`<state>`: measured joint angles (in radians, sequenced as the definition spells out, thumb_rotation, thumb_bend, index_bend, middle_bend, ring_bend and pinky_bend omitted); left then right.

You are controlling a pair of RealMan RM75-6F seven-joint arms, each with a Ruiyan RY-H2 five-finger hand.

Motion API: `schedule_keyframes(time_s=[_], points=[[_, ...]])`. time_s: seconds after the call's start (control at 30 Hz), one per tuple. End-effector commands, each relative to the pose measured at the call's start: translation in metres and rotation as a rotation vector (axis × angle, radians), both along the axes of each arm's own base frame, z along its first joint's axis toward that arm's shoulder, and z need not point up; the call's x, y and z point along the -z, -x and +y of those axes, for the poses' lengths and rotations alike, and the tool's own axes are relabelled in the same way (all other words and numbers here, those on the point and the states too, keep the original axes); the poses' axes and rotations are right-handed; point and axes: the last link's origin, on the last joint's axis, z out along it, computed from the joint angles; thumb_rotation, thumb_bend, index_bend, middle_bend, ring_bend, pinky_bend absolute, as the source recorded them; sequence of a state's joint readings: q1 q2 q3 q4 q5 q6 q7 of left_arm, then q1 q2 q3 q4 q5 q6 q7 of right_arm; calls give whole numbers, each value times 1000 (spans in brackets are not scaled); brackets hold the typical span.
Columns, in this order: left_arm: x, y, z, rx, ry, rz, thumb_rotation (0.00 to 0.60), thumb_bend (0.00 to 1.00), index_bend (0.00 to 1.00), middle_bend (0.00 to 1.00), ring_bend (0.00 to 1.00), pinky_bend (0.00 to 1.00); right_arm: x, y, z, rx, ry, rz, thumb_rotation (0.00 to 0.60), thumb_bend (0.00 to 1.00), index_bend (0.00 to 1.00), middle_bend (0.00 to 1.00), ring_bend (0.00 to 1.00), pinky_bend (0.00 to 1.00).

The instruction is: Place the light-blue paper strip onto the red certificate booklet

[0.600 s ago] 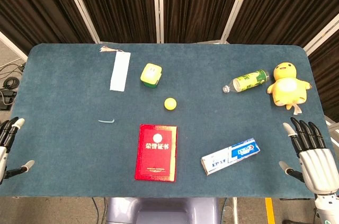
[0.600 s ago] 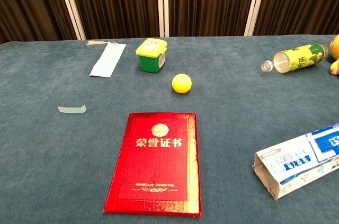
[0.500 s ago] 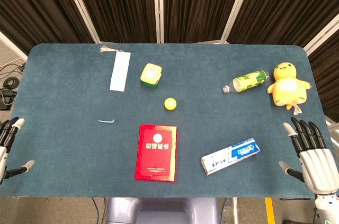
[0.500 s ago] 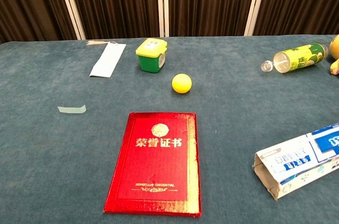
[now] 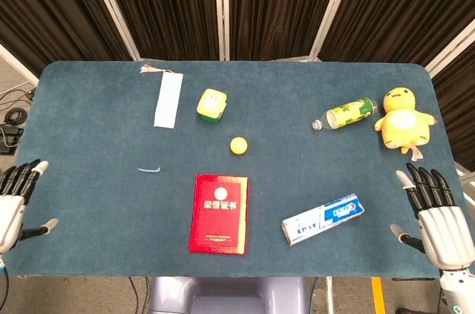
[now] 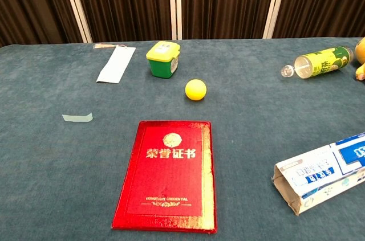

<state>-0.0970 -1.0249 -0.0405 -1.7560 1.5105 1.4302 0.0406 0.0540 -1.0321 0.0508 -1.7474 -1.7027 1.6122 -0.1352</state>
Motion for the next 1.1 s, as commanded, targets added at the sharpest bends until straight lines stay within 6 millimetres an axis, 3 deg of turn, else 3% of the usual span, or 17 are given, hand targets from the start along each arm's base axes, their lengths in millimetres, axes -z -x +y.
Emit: schedule_keyframes(time_s=[0.03,0.13,0.2,0.43,0.53,0.73,1.1], points=[[21,-2,40,3,49,-9,600,0,0,0,0,0,3,1,-3,8,-2,11,600,0,36,0,0,0],[44,-4,75,10,125,-31,600,0,15,0,0,0,4,3,-6,18,2,25,600,0,38,0,0,0],[62,-6,95,30,167,-32,600,20,76,0,0,0,6,4,-8,22,5,31,600,0,38,0,0,0],[104,-12,138,46,231,-18,600,265,334,0,0,0,7,8,-13,47,17,45,600,0,42,0,0,0],[118,-18,149,48,264,-7,600,320,360,0,0,0,8,11,-14,67,11,41,600,0,44,0,0,0],[146,-32,166,64,318,31,600,338,411,0,0,0,6,15,-18,90,21,43,600,0,45,0,0,0],[173,-35,170,42,353,62,600,357,432,0,0,0,1,21,-21,122,27,23,600,0,46,0,0,0]])
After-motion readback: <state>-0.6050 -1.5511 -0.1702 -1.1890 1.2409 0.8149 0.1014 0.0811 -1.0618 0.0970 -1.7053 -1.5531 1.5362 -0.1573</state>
